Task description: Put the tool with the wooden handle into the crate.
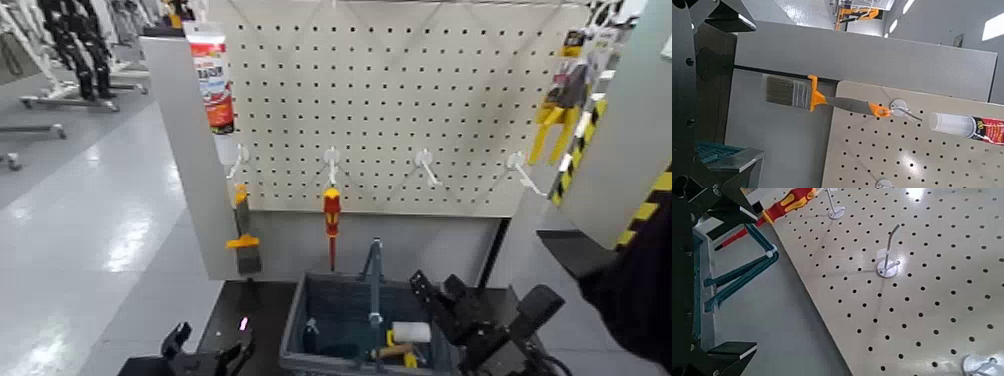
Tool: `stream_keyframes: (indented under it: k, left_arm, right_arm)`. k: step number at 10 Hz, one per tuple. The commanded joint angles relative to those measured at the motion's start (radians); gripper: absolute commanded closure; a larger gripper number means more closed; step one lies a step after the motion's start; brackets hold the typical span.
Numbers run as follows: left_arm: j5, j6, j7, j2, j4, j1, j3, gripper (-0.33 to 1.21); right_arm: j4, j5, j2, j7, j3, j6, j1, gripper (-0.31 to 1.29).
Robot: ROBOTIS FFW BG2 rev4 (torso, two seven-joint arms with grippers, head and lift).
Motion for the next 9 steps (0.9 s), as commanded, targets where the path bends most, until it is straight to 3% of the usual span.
stream_keyframes:
  k: [1, 3, 5, 6, 9]
  left_arm:
    - [0.000, 0.000, 0.000, 0.000, 0.000, 0.001, 0.002, 0.11]
    - [0.002, -0.003, 0.000, 0.000, 0.000, 0.003, 0.002, 0.11]
    - [0.002, -0.006, 0.000, -0.002, 0.000, 0.005, 0.002, 0.11]
    - [0.002, -0.006, 0.000, -0.002, 0.000, 0.006, 0.004, 0.11]
    - [0.002, -0.009, 0.000, -0.003, 0.000, 0.009, 0.007, 0.11]
  right_arm:
    - [-0.096, 0.154, 0.002, -0.100, -0.025, -0.015, 0.058, 0.16]
    - [-0.150, 0.249, 0.005, -0.174, -0.039, -0.018, 0.098, 0.16]
    - [-0.203, 0.317, 0.012, -0.239, -0.055, -0.016, 0.156, 0.16]
    - [-0.234, 0.378, 0.020, -0.268, -0.068, -0.021, 0.190, 0.16]
    - [-0.251, 0.449, 0.048, -0.285, -0.085, -0.066, 0.263, 0.16]
